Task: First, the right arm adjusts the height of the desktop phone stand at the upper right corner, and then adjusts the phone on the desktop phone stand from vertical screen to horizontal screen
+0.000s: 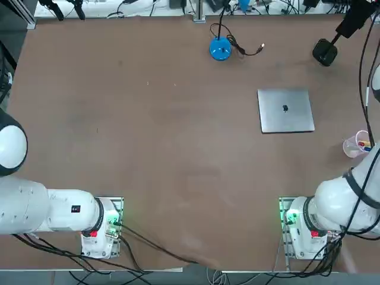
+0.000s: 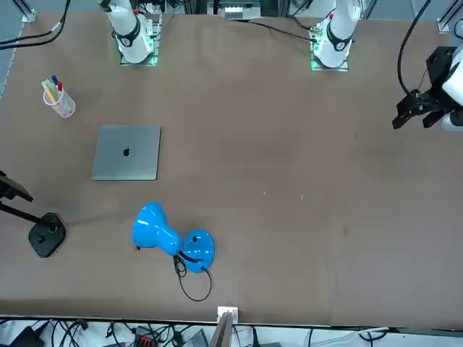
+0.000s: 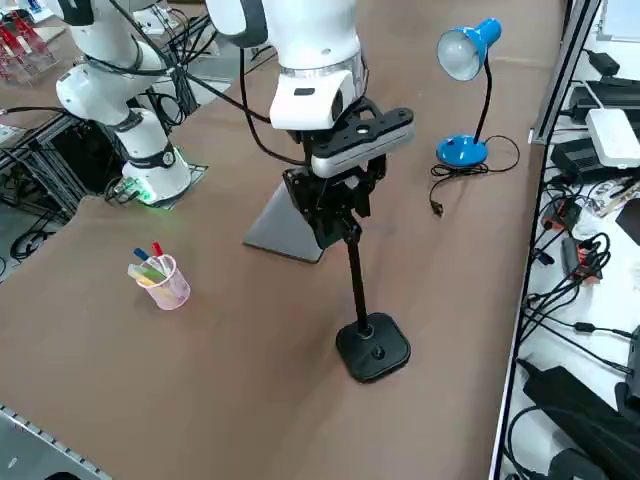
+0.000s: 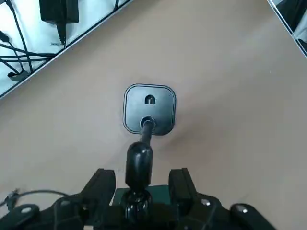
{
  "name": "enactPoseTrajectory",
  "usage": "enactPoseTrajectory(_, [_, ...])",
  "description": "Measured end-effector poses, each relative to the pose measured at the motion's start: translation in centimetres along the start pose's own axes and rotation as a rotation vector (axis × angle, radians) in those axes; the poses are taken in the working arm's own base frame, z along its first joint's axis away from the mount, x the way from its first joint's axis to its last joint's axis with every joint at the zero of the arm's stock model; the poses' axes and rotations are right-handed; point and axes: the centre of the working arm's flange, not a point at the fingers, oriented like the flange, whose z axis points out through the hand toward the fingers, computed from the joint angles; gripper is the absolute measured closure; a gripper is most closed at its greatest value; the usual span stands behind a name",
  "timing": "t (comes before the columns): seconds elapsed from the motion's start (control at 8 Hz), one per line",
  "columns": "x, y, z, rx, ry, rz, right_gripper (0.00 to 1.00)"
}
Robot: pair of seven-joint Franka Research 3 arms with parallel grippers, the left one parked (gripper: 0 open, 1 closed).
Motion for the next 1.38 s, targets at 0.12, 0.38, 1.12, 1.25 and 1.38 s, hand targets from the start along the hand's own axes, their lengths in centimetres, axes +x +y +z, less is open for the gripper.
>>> enactPoseTrajectory(0.12, [0.0, 0.0, 0.0, 0.000, 0.000, 0.006, 0.32])
enactPoseTrajectory(0.38, [0.0, 0.1, 0.1, -0.001, -0.001, 0.009, 0.40])
enactPoseTrajectory(1.12, [0.0, -0.2, 0.5, -0.002, -0.008, 0.005, 0.73])
enactPoseTrajectory(1.25, [0.0, -0.3, 1.1, -0.005, -0.015, 0.004, 0.73])
enactPoseTrajectory(1.38, [0.0, -0.4, 2.0, -0.010, -0.024, 0.003, 0.73])
